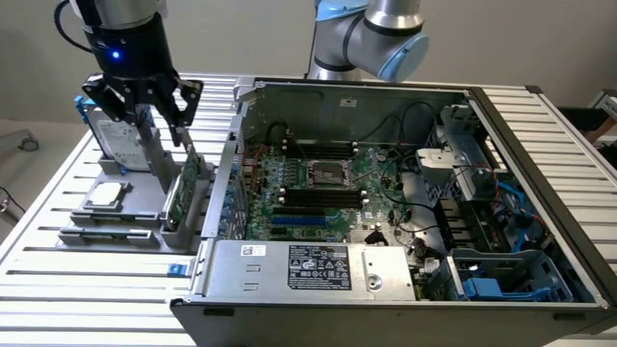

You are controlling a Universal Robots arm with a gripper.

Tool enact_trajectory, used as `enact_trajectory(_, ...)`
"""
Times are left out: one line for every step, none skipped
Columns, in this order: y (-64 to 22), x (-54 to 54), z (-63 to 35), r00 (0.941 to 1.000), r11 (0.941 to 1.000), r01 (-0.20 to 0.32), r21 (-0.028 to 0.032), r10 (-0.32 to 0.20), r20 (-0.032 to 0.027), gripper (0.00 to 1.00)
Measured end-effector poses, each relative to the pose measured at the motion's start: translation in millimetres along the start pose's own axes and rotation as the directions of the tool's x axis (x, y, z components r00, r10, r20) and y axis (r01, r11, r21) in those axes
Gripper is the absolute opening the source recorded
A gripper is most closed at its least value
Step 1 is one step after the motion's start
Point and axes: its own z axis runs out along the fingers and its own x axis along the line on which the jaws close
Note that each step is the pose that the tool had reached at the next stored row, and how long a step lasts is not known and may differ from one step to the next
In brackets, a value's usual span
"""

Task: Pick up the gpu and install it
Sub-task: 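Pick up the gpu and move the gpu toward the slot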

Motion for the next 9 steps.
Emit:
enact_trajectory(-0.1,0.6,1.8,1.0,1.0,0.003,0.0002,-0.003,-0.0003,0.48)
enact_trajectory(-0.3,1.2,3.7,1.0,1.0,0.005,0.0002,-0.005,-0.0002,0.48)
enact_trajectory(-0.5,1.9,5.5,1.0,1.0,0.006,0.0004,-0.006,-0.0004,0.48)
enact_trajectory(-0.7,2.8,7.3,1.0,1.0,0.007,0.0005,-0.007,-0.0005,0.48)
enact_trajectory(-0.9,3.8,9.2,1.0,1.0,0.008,0.0004,-0.008,-0.0004,0.48)
enact_trajectory(-1.1,4.7,11.0,1.0,1.0,0.009,0.0005,-0.009,-0.0004,0.48)
enact_trajectory(-1.4,5.6,12.8,1.0,1.0,0.01,0.0005,-0.01,-0.0005,0.48)
enact_trajectory(-1.7,6.4,14.5,0.9999,0.9999,0.011,0.0007,-0.011,-0.0002,0.48)
enact_trajectory(-2.2,7.1,16.3,0.9999,0.9999,0.011,0.0007,-0.011,0.0007,0.48)
